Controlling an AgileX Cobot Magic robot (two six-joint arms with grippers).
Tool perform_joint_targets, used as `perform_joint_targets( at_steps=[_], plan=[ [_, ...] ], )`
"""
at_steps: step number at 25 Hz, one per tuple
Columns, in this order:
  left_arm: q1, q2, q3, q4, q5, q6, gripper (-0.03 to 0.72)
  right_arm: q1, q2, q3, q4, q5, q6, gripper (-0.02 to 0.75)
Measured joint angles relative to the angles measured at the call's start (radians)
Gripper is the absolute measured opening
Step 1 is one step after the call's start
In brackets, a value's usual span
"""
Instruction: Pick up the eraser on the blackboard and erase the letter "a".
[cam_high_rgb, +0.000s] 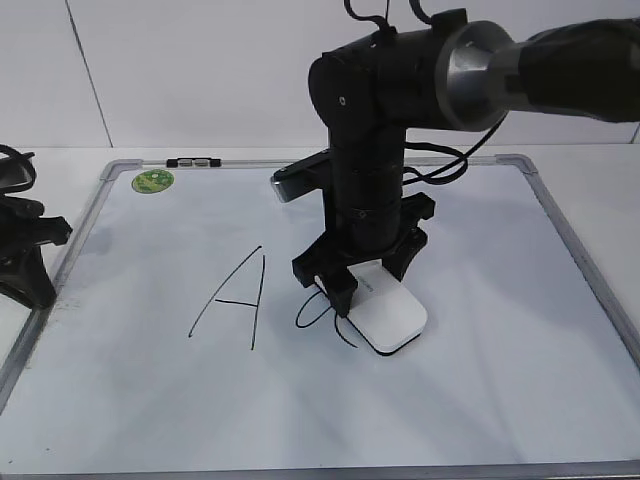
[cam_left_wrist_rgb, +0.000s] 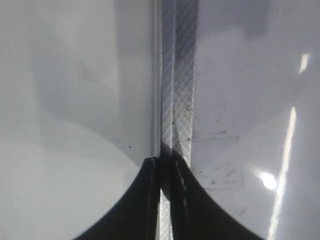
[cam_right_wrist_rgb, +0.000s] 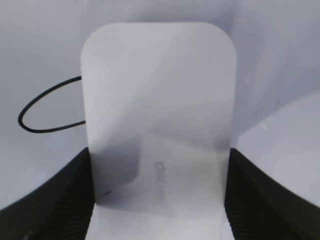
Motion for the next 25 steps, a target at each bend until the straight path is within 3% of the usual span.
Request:
perform_joint_targets(
  at_steps=[12,25],
  plan=[
    [0.0,0.0,0.0,0.002,0.0,0.0,0.018,0.003,0.0,-0.002,0.03,0.0,-0.011,0.538],
    [0.0,0.0,0.0,0.002,0.0,0.0,0.018,0.094,0.005,-0.006,0.03,-0.005,-0.011,0.538]
  ],
)
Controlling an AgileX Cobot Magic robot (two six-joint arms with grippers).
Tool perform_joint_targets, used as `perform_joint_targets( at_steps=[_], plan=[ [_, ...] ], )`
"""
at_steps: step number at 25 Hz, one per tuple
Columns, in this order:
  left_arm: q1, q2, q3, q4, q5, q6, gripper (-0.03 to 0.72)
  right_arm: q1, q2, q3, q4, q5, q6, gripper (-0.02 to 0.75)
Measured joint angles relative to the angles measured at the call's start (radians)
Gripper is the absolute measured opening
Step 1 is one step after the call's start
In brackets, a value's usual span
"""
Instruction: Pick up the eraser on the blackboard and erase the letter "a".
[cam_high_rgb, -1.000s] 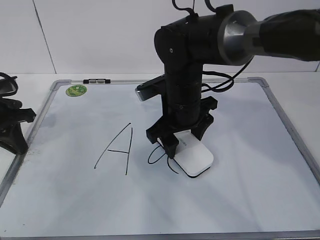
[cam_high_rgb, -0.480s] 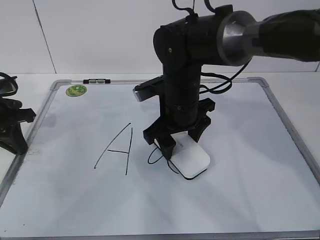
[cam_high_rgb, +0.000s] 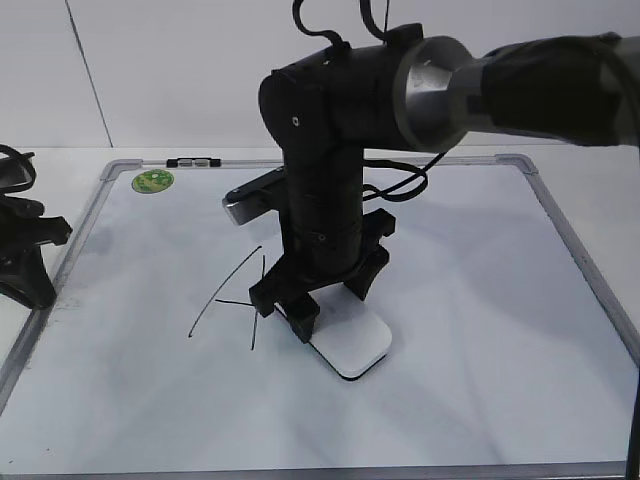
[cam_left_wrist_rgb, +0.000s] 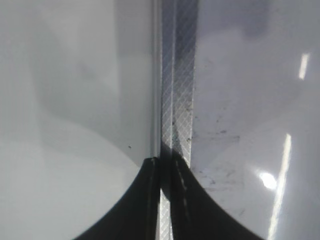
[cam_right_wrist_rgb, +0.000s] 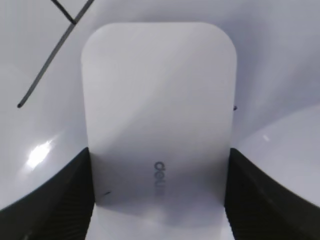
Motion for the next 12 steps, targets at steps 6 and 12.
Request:
perform_joint_targets(
  at_steps=[6,12],
  plan=[
    [0.0,0.0,0.0,0.0,0.0,0.0,0.018,0.009,0.0,0.0,-0.022,0.0,0.018,0.538],
    [0.0,0.0,0.0,0.0,0.0,0.0,0.018,0.018,0.0,0.0,-0.075,0.0,0.063,0.538]
  ],
)
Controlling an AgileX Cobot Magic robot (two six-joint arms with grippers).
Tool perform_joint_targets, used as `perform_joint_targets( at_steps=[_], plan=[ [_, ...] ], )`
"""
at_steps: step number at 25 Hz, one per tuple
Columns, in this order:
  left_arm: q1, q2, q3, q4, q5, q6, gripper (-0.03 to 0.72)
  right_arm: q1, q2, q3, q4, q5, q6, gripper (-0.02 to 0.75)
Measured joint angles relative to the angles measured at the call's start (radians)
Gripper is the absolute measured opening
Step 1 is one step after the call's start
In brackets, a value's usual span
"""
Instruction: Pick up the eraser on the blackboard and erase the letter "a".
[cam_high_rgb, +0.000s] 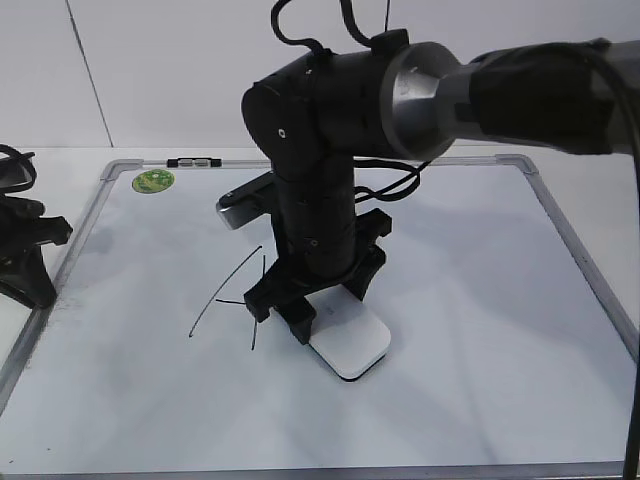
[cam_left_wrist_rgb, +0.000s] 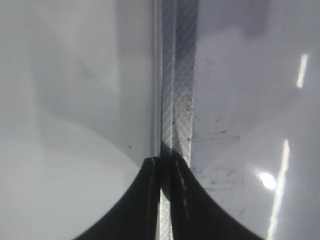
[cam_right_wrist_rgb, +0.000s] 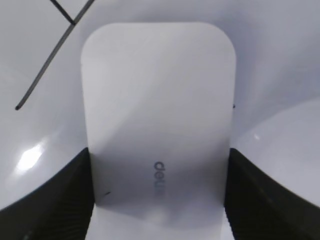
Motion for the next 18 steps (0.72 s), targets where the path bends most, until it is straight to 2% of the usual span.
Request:
perform_joint_targets(
  at_steps=[14,18],
  plan=[
    [0.0,0.0,0.0,-0.002,0.0,0.0,0.018,-0.065,0.0,0.0,0.015,-0.002,0.022,0.538],
    [0.0,0.0,0.0,-0.002,0.0,0.0,0.018,-0.099,0.0,0.0,-0.011,-0.005,0.034,0.538]
  ],
)
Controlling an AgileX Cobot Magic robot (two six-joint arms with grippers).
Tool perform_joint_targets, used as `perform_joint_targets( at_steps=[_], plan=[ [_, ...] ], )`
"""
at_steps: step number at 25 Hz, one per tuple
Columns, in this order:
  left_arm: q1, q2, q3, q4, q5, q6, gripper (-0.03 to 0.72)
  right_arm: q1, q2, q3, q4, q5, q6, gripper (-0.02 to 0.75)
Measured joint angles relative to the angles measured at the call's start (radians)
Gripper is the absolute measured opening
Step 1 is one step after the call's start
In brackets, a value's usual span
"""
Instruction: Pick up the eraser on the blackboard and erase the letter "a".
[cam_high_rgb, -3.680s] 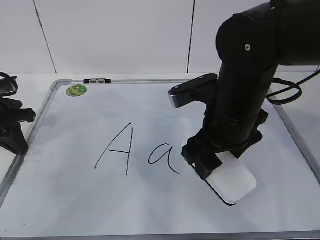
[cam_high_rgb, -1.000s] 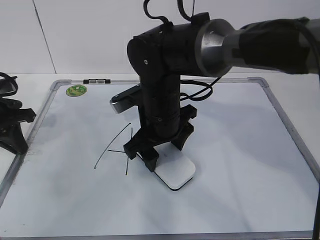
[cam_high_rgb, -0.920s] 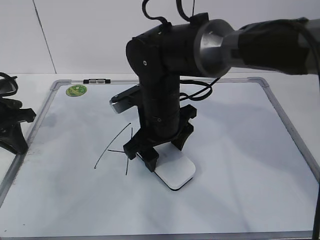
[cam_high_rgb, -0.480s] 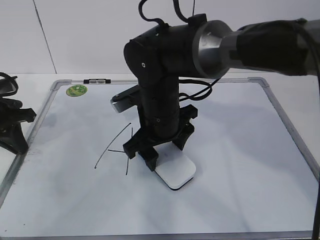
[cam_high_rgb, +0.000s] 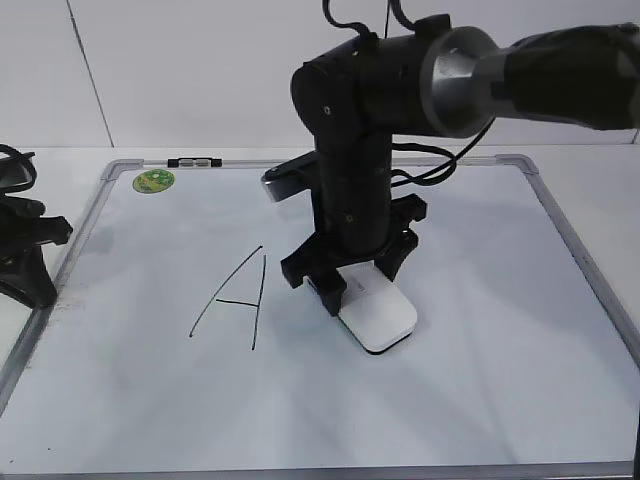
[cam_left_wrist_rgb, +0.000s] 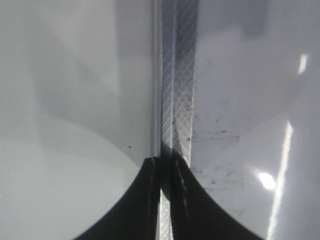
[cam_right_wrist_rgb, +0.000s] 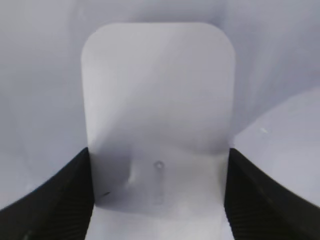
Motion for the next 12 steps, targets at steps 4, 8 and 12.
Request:
perform_joint_targets(
  at_steps=[4,8,12],
  plan=[
    [0.0,0.0,0.0,0.0,0.0,0.0,0.018,-0.049,0.0,0.0,-0.017,-0.002,0.007,0.538],
    [0.0,0.0,0.0,0.0,0.0,0.0,0.018,-0.075,0.0,-0.002,-0.006,-0.004,0.009,0.538],
    [0.0,0.0,0.0,0.0,0.0,0.0,0.018,-0.08,-0.024,0.011,0.0,-0.004,0.011,0.538]
  ],
)
